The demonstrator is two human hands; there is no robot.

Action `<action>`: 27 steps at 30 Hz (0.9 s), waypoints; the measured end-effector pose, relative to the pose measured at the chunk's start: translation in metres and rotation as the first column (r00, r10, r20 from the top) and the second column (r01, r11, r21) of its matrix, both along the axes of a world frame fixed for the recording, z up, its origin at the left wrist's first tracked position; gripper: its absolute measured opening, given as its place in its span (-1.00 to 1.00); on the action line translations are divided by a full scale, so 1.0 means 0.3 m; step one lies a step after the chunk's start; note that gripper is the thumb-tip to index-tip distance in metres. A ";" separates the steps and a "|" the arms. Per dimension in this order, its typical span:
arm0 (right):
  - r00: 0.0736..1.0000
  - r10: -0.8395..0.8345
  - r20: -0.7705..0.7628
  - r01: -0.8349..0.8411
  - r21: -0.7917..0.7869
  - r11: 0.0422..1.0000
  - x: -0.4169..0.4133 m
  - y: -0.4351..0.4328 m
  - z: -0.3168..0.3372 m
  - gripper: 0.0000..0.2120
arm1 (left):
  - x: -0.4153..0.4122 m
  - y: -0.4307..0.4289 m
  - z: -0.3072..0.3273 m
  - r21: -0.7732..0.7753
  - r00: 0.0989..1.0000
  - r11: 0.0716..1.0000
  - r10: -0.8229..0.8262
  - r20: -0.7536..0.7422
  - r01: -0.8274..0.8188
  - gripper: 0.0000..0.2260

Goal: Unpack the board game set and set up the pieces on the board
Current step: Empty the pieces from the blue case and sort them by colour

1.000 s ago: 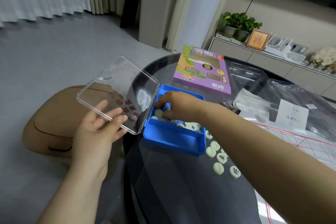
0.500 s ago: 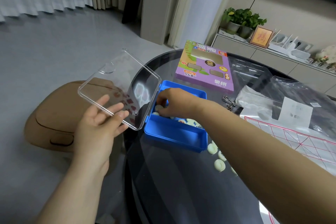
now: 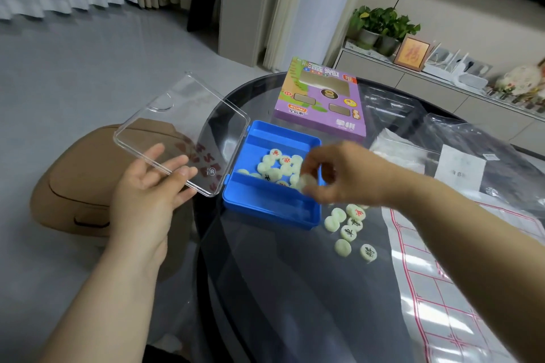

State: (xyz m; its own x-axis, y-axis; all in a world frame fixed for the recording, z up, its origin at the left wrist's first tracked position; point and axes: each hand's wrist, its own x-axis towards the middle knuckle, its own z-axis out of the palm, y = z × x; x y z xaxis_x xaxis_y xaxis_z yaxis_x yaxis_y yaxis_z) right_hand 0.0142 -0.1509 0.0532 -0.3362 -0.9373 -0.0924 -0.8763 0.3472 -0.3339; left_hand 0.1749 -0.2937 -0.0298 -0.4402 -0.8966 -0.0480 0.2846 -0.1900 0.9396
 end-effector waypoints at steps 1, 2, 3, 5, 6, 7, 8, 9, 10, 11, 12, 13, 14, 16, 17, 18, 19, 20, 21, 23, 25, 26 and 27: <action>1.000 0.006 -0.022 -0.005 0.046 0.999 0.016 0.043 -0.011 -0.92 | 0.002 -0.001 -0.001 0.000 1.000 1.000 0.002 0.002 -0.002 -0.55; 0.999 0.013 -0.042 -0.009 0.078 0.997 0.032 0.081 -0.028 -0.92 | 0.002 -0.001 -0.001 -0.001 1.000 1.000 0.004 0.004 -0.004 -0.55; 0.998 0.014 -0.060 -0.008 0.094 0.996 0.044 0.113 -0.048 -0.93 | 0.003 -0.001 -0.002 -0.004 1.000 1.000 0.005 0.007 -0.005 -0.55; 0.995 -0.005 -0.095 0.014 0.101 0.995 0.061 0.156 -0.082 -0.95 | 0.002 0.001 -0.003 -0.011 1.000 1.000 0.006 0.013 -0.006 -0.56; 0.995 -0.023 -0.102 0.033 0.093 0.995 0.067 0.167 -0.095 -0.90 | 0.002 0.002 -0.003 -0.013 1.000 1.000 0.007 0.013 -0.007 -0.56; 0.994 -0.042 -0.100 0.050 0.086 0.995 0.071 0.173 -0.103 -0.87 | 0.002 0.004 -0.004 -0.014 1.000 1.000 0.010 0.013 -0.010 -0.57; 0.994 -0.053 -0.098 0.061 0.080 0.995 0.074 0.174 -0.108 -0.85 | 0.001 0.005 -0.004 -0.016 1.000 1.000 0.014 0.013 -0.013 -0.57; 0.993 -0.056 -0.102 0.064 0.079 0.995 0.076 0.174 -0.110 -0.83 | 0.001 0.006 -0.006 -0.017 1.000 1.000 0.016 0.013 -0.016 -0.57; 0.992 -0.060 -0.109 0.069 0.084 0.994 0.075 0.173 -0.111 -0.82 | 0.000 0.007 -0.007 -0.019 1.000 1.000 0.019 0.013 -0.018 -0.57; 0.991 -0.065 -0.116 0.076 0.089 0.993 0.070 0.173 -0.111 -0.80 | 0.000 0.007 -0.008 -0.020 1.000 1.000 0.021 0.013 -0.021 -0.57; 0.989 -0.070 -0.127 0.082 0.099 0.992 0.064 0.174 -0.110 -0.79 | 0.001 0.006 -0.009 -0.022 1.000 0.999 0.023 0.013 -0.023 -0.57; 0.987 -0.076 -0.140 0.091 0.107 0.990 0.058 0.177 -0.108 -0.78 | 0.002 0.004 -0.010 -0.025 1.000 0.999 0.027 0.012 -0.026 -0.57; 0.986 -0.084 -0.145 0.101 0.113 0.988 0.053 0.179 -0.106 -0.77 | 0.003 0.001 -0.011 -0.026 0.999 0.999 0.031 0.010 -0.031 -0.57; 0.982 -0.110 -0.155 0.129 0.120 0.984 0.043 0.185 -0.107 -0.74 | 0.006 -0.008 -0.013 -0.028 0.999 0.999 0.042 0.006 -0.042 -0.57; 0.978 -0.128 -0.162 0.147 0.115 0.982 0.037 0.186 -0.111 -0.73 | 0.007 -0.012 -0.013 -0.030 0.999 0.998 0.048 0.005 -0.048 -0.57; 0.975 -0.150 -0.165 0.167 0.100 0.981 0.030 0.182 -0.116 -0.72 | 0.009 -0.018 -0.013 -0.032 0.999 0.998 0.054 0.004 -0.054 -0.57; 0.971 -0.174 -0.161 0.189 0.078 0.979 0.023 0.174 -0.122 -0.71 | 0.010 -0.023 -0.012 -0.034 0.998 0.998 0.059 0.002 -0.059 -0.57; 0.969 -0.195 -0.150 0.206 0.057 0.977 0.017 0.162 -0.126 -0.71 | 0.011 -0.028 -0.012 -0.034 0.998 0.997 0.065 0.000 -0.065 -0.57; 0.969 -0.205 -0.136 0.213 0.047 0.976 0.011 0.148 -0.131 -0.72 | 0.013 -0.032 -0.011 -0.033 0.997 0.997 0.071 -0.001 -0.071 -0.57; 0.975 -0.201 -0.091 0.207 0.064 0.976 -0.001 0.124 -0.138 -0.71 | 0.017 -0.039 -0.011 -0.030 0.997 0.996 0.080 -0.004 -0.080 -0.57; 0.973 -0.224 -0.049 0.227 0.051 0.973 -0.022 0.109 -0.129 -0.70 | 0.019 -0.042 -0.012 -0.029 0.997 0.996 0.083 -0.005 -0.083 -0.58; 0.967 -0.251 -0.037 0.251 0.015 0.968 -0.038 0.104 -0.117 -0.71 | 0.020 -0.043 -0.013 -0.030 0.997 0.996 0.082 -0.006 -0.082 -0.58; 0.960 -0.277 -0.034 0.276 -0.026 0.961 -0.056 0.098 -0.100 -0.74 | 0.021 -0.044 -0.013 -0.030 0.997 0.996 0.080 -0.007 -0.080 -0.58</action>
